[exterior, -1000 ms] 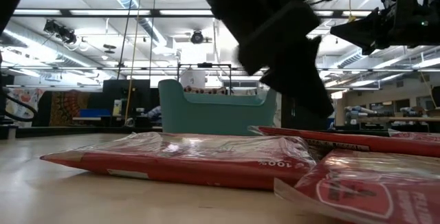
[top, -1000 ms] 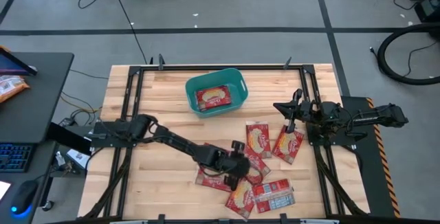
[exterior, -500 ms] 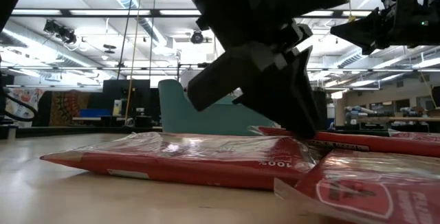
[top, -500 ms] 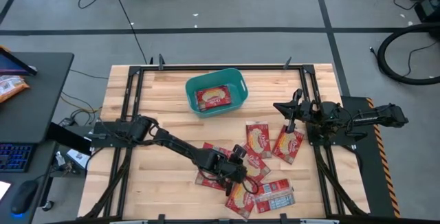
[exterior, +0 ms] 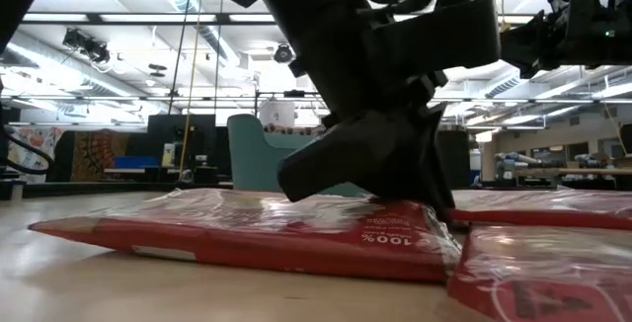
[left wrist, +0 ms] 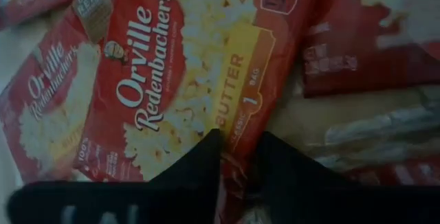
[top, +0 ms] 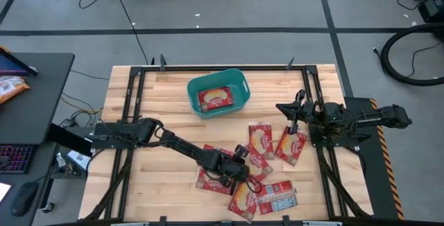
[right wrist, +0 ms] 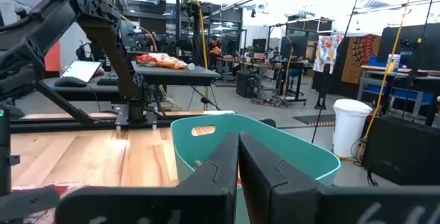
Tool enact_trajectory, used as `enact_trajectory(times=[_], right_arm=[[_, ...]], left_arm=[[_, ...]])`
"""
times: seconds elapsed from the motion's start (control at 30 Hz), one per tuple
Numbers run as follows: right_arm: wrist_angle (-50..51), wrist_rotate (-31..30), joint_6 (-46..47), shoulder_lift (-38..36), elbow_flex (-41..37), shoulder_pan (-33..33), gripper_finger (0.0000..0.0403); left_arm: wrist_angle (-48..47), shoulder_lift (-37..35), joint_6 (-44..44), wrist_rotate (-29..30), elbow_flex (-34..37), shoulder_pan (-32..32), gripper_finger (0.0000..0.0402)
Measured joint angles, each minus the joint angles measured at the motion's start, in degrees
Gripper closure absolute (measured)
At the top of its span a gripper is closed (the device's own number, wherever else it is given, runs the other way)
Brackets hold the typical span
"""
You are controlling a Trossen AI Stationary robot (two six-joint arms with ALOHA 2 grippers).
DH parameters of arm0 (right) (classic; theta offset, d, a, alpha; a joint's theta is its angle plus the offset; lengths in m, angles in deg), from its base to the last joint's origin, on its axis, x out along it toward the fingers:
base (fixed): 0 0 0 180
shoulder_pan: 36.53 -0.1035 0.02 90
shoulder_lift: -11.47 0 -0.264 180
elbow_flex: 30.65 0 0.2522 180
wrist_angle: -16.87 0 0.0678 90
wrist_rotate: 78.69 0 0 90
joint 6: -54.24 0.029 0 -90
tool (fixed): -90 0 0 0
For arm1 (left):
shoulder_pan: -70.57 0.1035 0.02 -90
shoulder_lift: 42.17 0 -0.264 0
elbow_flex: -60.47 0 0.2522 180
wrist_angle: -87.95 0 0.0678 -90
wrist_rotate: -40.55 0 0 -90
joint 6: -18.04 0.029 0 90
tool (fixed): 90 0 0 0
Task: Sort popcorn bags into baskets
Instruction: Put the red popcorn bag into the green bin
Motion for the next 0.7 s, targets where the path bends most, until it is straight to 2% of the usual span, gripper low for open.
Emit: enact_trajectory(times=[0.13,0.17,0.3,0.43,0.7], right_arm=[[0.0,0.0,0.0,0.0,0.0,0.0,0.0383],[0.0,0.0,0.0,0.0,0.0,0.0,0.0383],[0.0,0.0,0.0,0.0,0.0,0.0,0.0383],[0.0,0.0,0.0,0.0,0.0,0.0,0.0383],[0.0,0.0,0.0,0.0,0.0,0.0,0.0383]], left_arm=[[-0.2,-0.1,-6.6,0.3,0.0,0.6,0.0383],[-0.2,-0.2,-7.6,0.3,0.0,0.6,0.039],[-2.3,-1.5,-8.4,1.0,0.2,0.7,0.0391],[-5.5,-5.5,-8.7,4.7,0.3,0.8,0.0396],[-13.9,-15.5,-13.2,17.8,0.3,2.2,0.0399]])
